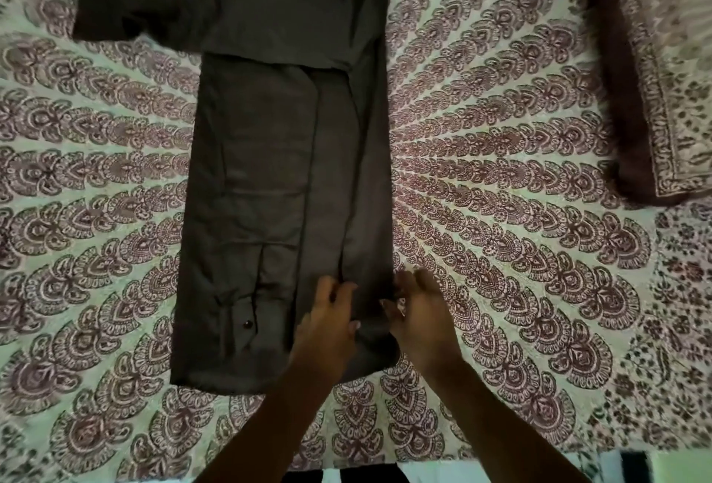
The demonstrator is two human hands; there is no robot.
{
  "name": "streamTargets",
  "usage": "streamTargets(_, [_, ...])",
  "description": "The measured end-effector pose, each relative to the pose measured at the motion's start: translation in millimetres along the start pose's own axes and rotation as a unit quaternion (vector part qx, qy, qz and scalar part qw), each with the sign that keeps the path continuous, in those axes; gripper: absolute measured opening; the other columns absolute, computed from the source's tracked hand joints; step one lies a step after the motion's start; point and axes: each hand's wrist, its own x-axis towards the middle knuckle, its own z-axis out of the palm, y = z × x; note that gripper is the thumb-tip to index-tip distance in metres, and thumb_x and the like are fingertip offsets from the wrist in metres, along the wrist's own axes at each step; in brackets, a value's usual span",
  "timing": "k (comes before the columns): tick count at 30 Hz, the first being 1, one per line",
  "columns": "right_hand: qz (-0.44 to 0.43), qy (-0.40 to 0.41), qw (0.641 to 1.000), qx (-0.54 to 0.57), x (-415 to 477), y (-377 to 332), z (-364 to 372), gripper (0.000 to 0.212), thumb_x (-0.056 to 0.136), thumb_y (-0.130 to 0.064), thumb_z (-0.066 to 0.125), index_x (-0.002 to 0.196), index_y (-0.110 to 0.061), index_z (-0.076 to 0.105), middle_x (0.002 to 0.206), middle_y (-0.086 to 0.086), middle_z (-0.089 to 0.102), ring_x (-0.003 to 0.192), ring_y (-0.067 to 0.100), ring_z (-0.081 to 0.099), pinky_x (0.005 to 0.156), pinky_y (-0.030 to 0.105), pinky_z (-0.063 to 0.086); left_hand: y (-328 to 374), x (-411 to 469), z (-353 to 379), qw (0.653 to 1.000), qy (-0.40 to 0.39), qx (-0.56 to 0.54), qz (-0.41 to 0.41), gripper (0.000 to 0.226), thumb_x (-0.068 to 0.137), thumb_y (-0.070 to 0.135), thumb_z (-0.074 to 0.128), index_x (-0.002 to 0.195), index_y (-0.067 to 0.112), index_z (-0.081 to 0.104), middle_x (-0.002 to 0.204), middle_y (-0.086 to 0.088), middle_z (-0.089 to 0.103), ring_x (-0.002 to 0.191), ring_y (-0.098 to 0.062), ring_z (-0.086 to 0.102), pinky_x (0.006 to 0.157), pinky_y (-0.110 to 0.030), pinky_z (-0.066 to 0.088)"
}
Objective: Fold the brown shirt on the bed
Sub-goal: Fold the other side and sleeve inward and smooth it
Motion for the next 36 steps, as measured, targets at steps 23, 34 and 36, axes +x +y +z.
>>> streamTargets(23, [-0.443,-0.130,0.815,-0.349,173.6,16.4,-62.4,0.062,0.105,-0.063,0.033,0.161,-0.037,0.030,0.174,-0.001,0.017,0.156,0.026,0.028,0.115,0.060,0.026,6.4,20.2,-1.0,0.961,0.160,0.196,0.107,0.057,0.071,0.000,0.056,0.125,0.008,0.072,0.158,0.002,0.049,0.040,-0.025,0.052,0.035,-0.028,0.040])
streamTargets(34, [-0.319,-0.060,0.890,-0.320,218.2,22.3,-69.9,0.065,0.103,-0.064,0.034,0.162,-0.038,0.025,0.175,0.008,0.008,0.159,0.035,0.014,0.117,0.060,0.026,39.0,42.6,-55.9,0.994,-0.025,0.101,0.023,0.034,0.097,0.032,0.054,0.130,0.031,0.052,0.159,0.011,0.031,0.104,-0.029,0.069,0.077,-0.039,0.056])
streamTargets(36, [-0.318,-0.030,0.894,-0.315,213.8,28.1,-61.0,0.063,0.106,-0.060,0.032,0.164,-0.037,0.022,0.175,0.008,0.007,0.161,0.033,0.010,0.118,0.059,0.026,47.4,72.0,-82.3,0.997,0.079,0.020,-0.016,0.022,0.100,0.030,0.051,0.120,0.027,0.058,0.136,0.004,0.054,0.105,-0.031,0.069,0.079,-0.044,0.057])
